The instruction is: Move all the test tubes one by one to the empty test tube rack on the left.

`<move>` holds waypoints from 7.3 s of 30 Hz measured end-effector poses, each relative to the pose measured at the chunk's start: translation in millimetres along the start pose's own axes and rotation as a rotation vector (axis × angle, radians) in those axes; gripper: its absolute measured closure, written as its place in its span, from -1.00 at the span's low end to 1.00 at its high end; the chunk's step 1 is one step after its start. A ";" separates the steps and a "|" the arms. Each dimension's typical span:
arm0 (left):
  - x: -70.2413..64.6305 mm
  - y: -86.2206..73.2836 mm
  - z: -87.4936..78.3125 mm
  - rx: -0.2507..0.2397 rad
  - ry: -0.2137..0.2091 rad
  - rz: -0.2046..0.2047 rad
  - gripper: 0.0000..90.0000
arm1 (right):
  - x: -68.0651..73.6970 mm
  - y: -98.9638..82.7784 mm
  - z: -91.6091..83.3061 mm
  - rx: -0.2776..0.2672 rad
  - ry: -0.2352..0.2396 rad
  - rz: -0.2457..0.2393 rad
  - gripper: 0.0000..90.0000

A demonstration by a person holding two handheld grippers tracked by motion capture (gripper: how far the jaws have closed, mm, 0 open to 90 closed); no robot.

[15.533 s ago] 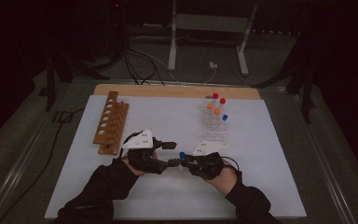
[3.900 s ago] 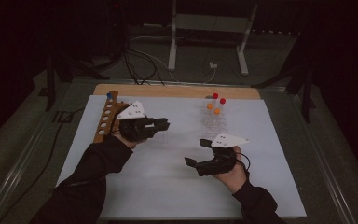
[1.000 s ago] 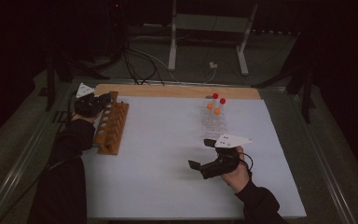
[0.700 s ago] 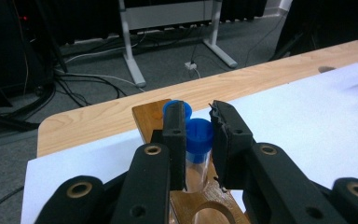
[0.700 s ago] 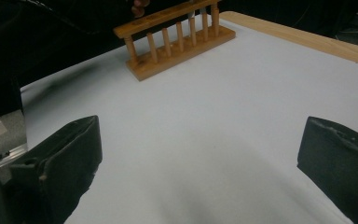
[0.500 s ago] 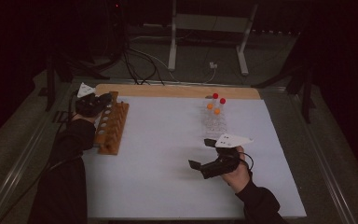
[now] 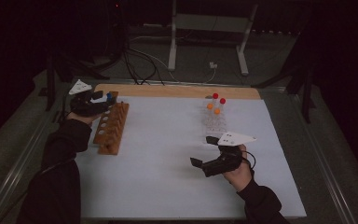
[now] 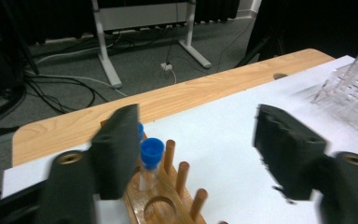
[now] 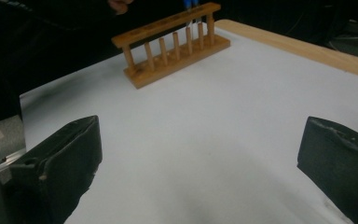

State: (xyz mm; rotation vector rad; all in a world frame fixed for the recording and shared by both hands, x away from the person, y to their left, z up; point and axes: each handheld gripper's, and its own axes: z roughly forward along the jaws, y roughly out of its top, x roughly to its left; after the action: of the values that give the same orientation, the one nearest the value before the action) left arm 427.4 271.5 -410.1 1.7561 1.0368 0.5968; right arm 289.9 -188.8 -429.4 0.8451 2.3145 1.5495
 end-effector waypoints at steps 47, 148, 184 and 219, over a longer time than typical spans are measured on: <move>-141.9 -70.5 -29.6 0.042 -0.442 0.125 -0.96 | -143.6 -0.4 36.5 0.165 -0.368 0.108 0.30; -235.7 -29.3 42.0 0.120 -0.682 0.286 0.55 | 6.1 -7.9 36.0 0.221 0.026 -0.101 0.67; -103.8 17.3 -20.0 0.012 -0.289 0.222 0.59 | 4.3 1.2 18.6 0.053 0.030 -0.035 -0.98; 0.5 28.2 -22.3 -0.005 0.058 0.116 0.60 | 0.6 -0.1 13.0 0.025 0.031 -0.045 -0.98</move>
State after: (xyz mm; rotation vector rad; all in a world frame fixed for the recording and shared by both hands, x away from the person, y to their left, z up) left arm 421.1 278.3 -375.3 1.8127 0.9766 0.7256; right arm 295.7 -178.4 -434.8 0.7748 2.3624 1.5283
